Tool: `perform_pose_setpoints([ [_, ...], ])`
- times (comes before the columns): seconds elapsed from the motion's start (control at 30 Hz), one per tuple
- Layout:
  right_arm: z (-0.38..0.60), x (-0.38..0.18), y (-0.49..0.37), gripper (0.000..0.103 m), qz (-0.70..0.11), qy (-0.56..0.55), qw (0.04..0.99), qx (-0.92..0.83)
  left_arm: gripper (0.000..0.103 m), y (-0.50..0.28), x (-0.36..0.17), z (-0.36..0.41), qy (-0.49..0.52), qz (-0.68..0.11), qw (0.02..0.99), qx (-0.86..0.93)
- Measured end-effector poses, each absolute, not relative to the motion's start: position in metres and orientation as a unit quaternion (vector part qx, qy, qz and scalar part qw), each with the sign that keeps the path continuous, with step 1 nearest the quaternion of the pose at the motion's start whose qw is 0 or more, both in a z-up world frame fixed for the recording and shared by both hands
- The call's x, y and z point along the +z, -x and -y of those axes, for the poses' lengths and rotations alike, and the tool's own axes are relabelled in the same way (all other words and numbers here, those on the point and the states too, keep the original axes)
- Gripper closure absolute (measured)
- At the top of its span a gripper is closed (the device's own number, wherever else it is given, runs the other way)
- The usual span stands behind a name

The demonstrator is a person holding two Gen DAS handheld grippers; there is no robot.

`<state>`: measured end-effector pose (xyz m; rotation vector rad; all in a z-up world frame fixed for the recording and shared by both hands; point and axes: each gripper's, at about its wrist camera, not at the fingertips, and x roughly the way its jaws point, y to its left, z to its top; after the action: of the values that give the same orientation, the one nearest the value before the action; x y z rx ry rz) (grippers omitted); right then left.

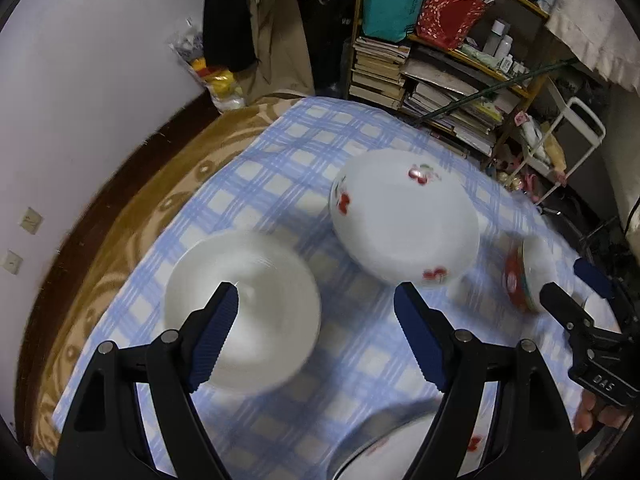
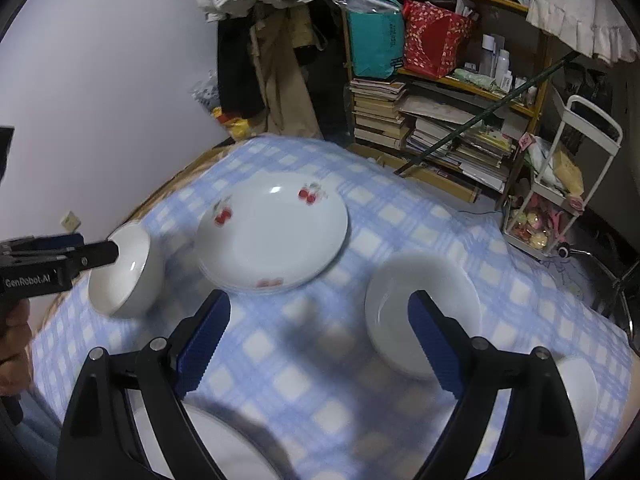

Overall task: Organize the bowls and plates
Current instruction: 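Grasp the next cherry-print plate rim with the left gripper while the right gripper grips it too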

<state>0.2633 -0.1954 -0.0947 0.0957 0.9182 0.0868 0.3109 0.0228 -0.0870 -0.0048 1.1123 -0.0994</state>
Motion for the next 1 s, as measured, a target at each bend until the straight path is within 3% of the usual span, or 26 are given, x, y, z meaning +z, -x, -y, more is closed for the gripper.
perform_pose_setpoints([
  [0.37, 0.209, -0.124, -0.351, 0.010, -0.486, -0.093, 0.868, 0.029, 0.024, -0.406, -0.125, -0.009, 0.000, -0.559, 0.828, -0.040],
  [0.67, 0.206, -0.160, -0.389, 0.034, -0.540, -0.069, 0.838, 0.025, 0.025, -0.442, -0.163, 0.010, 0.021, -0.608, 0.789, -0.087],
  [0.7, 0.206, -0.166, -0.392, 0.038, -0.549, -0.065, 0.833, 0.023, 0.032, -0.443, -0.167, 0.012, 0.014, -0.614, 0.785, -0.084],
  [0.77, 0.207, -0.175, -0.397, 0.045, -0.562, -0.062, 0.824, 0.025, 0.056, -0.444, -0.174, 0.013, 0.012, -0.622, 0.779, -0.075],
  [0.8, 0.207, -0.178, -0.397, 0.057, -0.562, -0.057, 0.825, 0.023, 0.065, -0.444, -0.176, 0.013, 0.022, -0.626, 0.776, -0.076],
  [0.87, 0.206, -0.180, -0.398, 0.069, -0.559, -0.033, 0.828, 0.014, 0.064, -0.447, -0.180, 0.013, 0.023, -0.628, 0.775, -0.074],
  [1.0, 0.206, -0.187, -0.401, 0.070, -0.569, -0.058, 0.820, 0.024, 0.071, -0.451, -0.195, 0.008, 0.038, -0.644, 0.761, -0.060],
])
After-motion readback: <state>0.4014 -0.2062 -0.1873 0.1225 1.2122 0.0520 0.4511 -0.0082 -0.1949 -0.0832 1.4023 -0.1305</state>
